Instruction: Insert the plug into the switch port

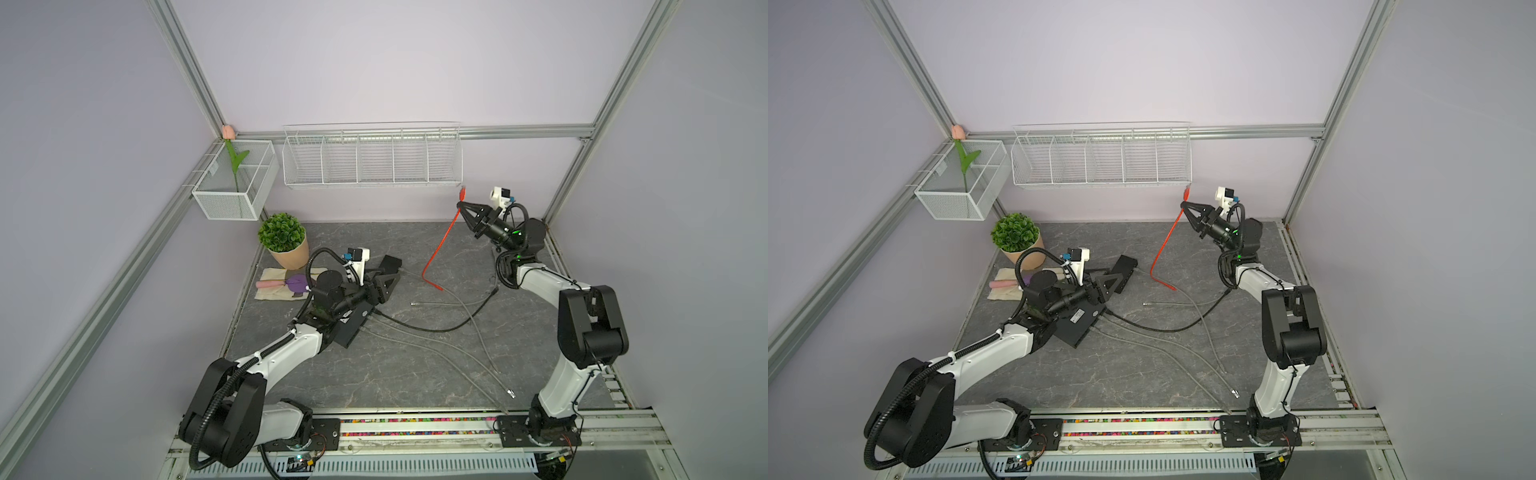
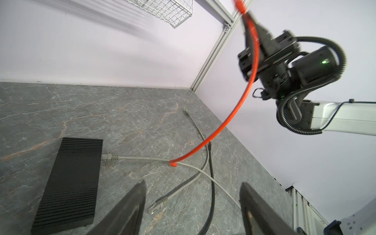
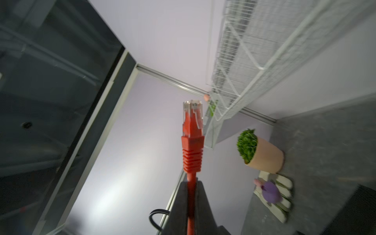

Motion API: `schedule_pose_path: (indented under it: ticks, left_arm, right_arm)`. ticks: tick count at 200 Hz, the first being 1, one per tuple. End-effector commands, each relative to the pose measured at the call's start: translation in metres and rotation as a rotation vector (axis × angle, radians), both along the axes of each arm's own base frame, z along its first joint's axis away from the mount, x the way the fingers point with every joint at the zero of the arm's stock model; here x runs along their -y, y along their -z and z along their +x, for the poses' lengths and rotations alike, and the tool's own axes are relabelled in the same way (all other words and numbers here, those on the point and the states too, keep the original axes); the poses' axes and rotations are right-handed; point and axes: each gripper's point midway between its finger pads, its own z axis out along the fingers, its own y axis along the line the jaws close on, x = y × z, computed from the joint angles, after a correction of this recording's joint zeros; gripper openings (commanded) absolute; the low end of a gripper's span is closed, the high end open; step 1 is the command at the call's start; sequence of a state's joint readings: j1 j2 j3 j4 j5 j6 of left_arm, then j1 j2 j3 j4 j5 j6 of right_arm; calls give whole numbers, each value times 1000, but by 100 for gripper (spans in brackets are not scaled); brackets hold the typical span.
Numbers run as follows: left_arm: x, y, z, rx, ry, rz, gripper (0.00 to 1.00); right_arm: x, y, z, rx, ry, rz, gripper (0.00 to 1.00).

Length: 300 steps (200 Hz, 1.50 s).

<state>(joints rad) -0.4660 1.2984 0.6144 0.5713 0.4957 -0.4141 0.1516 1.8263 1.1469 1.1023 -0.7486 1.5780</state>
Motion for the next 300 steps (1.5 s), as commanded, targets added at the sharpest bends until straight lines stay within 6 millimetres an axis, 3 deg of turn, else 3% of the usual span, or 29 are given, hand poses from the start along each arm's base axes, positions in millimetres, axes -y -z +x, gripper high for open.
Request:
schedule_pose_path:
  ticks: [1, 24, 52, 67, 80, 85, 92, 101, 111, 126, 134, 146, 150, 162, 173, 187, 190, 199, 210, 218, 226, 238, 249, 273, 300]
  left_arm:
    - [-1, 5, -6, -5, 5, 16, 74]
    - [-4, -2, -9, 16, 0, 7, 74]
    - [-6, -5, -10, 22, -10, 12, 74]
    - [-6, -6, -11, 23, -12, 10, 74]
    - [-7, -7, -12, 24, -12, 8, 74]
    - [-8, -7, -13, 24, -11, 9, 74]
    - [-8, -9, -13, 27, -13, 8, 74]
    - [-9, -10, -13, 31, -18, 11, 74]
    - [-10, -11, -13, 37, -25, 15, 74]
    - [-11, -13, -10, 40, -36, 21, 74]
    - [-11, -14, -9, 39, -40, 25, 74]
    - [-11, -14, -9, 34, -38, 34, 74]
    - [-11, -15, -9, 33, -38, 35, 74]
    - [-14, -15, -10, 36, -50, 41, 74]
    - [-15, -17, -11, 42, -58, 40, 74]
    - [-16, -21, -11, 47, -60, 34, 74]
    - [-16, -22, -11, 47, -59, 32, 74]
    - [-16, -25, -13, 52, -56, 27, 74]
    - [-18, -26, -14, 55, -63, 29, 74]
    - [-20, -26, -15, 59, -73, 32, 74]
    - [-22, -25, -15, 61, -83, 38, 74]
    - [-24, -23, -14, 64, -95, 48, 74]
    - [-23, -23, -12, 62, -96, 52, 74]
    - [-20, -25, -13, 59, -76, 42, 74]
    - [-22, -27, -15, 64, -84, 44, 74]
  right_arm:
    - [0, 36, 0, -36, 67, -210, 8]
    - [23, 60, 3, -74, 187, -389, 8]
    - [82, 92, 21, -180, 348, -509, 8]
    - [124, 105, 34, -264, 432, -381, 7]
    - [150, 109, 50, -293, 402, -117, 7]
    - [153, 102, 57, -269, 368, 11, 7]
    - [149, 94, 65, -236, 291, 139, 7]
    - [122, 79, 72, -178, 147, 200, 7]
    - [74, 77, 65, -144, 8, 133, 7]
    - [7, 102, 49, -180, -68, -28, 7]
    - [-25, 99, 38, -129, -117, -109, 7]
    - [-65, 77, 19, -55, -210, -119, 7]
    - [-78, 60, 13, -34, -255, -90, 7]
    - [-91, 9, 4, 38, -333, 26, 7]
    - [-82, -54, 5, 129, -364, 173, 7]
    - [-46, -98, 33, 138, -296, 262, 7]
    - [-26, -102, 44, 141, -247, 265, 7]
    - [10, -96, 74, 77, -125, 266, 7]
    - [46, -75, 96, 21, -8, 231, 7]
    - [52, -49, 100, -33, 25, 179, 7]
    - [45, -25, 94, -55, 16, 117, 7]
    - [36, -8, 81, -39, -20, 55, 7]
    - [35, -8, 70, -7, -34, 51, 7]
    - [40, -33, 48, 78, -16, 21, 7]
    - [49, -58, 23, 162, 92, -209, 7]
